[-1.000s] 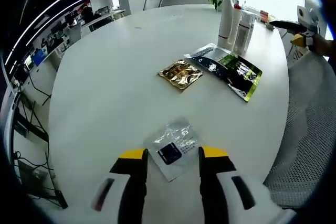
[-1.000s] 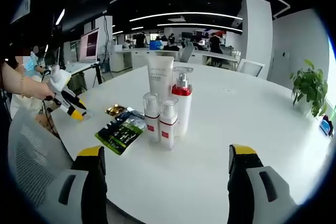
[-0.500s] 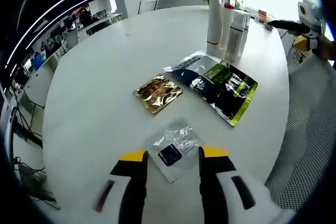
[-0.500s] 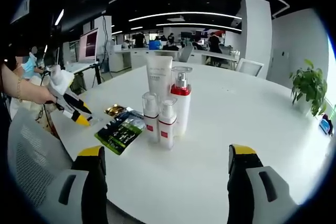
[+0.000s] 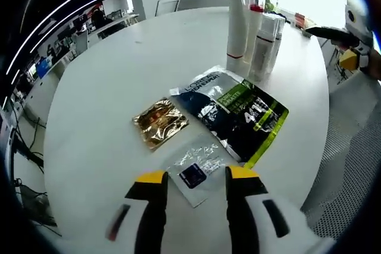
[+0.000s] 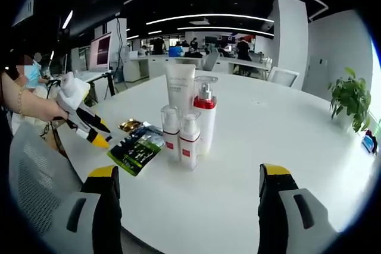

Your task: Arrange the skincare products in the storage area until every visible bottle or jar stands upright without overlapping.

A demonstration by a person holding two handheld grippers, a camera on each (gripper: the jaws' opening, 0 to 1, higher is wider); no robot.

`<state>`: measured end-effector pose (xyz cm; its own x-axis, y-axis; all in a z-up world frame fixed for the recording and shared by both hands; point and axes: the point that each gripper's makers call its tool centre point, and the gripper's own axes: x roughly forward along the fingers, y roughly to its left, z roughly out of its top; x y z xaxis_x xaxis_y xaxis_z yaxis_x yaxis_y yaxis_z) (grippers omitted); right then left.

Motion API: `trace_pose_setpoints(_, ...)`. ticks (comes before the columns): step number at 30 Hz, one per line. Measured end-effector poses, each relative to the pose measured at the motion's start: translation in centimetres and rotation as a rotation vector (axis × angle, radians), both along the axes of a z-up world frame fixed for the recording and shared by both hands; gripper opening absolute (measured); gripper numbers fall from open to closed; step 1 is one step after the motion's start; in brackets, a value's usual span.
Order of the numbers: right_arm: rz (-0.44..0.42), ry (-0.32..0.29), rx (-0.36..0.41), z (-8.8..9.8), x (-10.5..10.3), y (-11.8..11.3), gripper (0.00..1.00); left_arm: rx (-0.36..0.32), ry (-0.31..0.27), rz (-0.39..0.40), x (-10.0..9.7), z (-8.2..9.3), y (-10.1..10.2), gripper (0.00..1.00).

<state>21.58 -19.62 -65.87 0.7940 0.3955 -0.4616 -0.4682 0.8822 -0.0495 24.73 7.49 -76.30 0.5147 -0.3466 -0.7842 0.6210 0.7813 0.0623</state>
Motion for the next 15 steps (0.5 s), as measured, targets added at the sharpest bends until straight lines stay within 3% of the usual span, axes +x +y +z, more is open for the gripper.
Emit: trace_pose_setpoints(15,0.005,-0.005,0.003,0.07,-0.02,0.08,0.97,0.006,0.006,0.009,-0.18,-0.08,0.69,0.37)
